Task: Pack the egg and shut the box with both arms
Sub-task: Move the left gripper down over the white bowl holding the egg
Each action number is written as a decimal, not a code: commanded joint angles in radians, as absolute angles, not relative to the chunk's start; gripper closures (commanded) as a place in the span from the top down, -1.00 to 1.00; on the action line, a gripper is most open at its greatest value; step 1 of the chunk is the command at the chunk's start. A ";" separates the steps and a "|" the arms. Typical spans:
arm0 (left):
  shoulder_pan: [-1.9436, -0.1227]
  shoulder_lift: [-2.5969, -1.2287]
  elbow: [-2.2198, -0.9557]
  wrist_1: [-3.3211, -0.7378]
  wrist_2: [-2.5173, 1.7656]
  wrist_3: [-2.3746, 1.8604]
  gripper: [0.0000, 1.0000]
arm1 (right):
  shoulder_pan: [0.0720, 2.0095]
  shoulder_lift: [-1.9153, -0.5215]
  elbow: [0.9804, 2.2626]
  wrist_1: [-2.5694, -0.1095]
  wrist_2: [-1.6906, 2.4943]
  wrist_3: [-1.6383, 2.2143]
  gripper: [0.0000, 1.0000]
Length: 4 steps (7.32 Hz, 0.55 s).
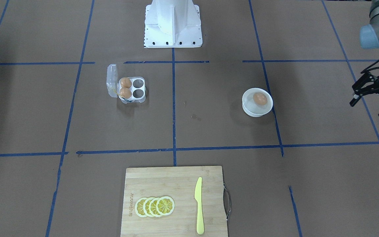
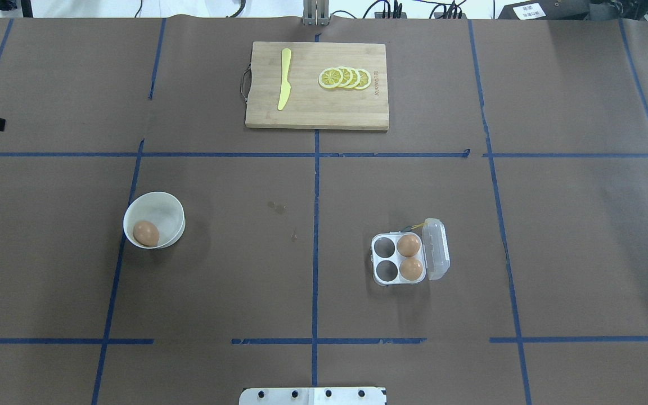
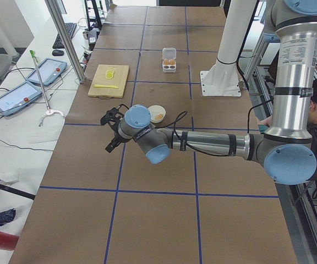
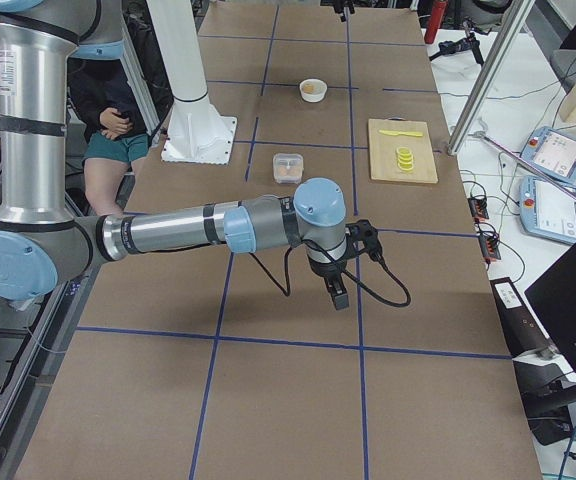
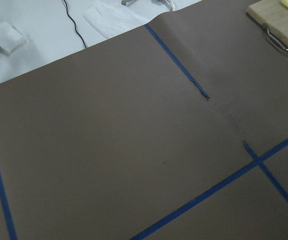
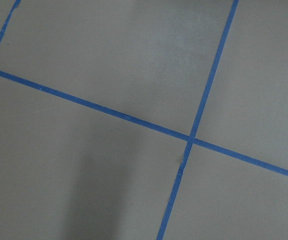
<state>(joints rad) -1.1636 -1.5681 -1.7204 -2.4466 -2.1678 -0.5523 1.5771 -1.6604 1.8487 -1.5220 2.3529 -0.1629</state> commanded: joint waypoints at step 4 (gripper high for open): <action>-0.786 -1.603 -1.908 -2.267 -1.877 -1.124 0.90 | 1.577 -1.669 1.853 -1.509 2.358 -0.163 1.00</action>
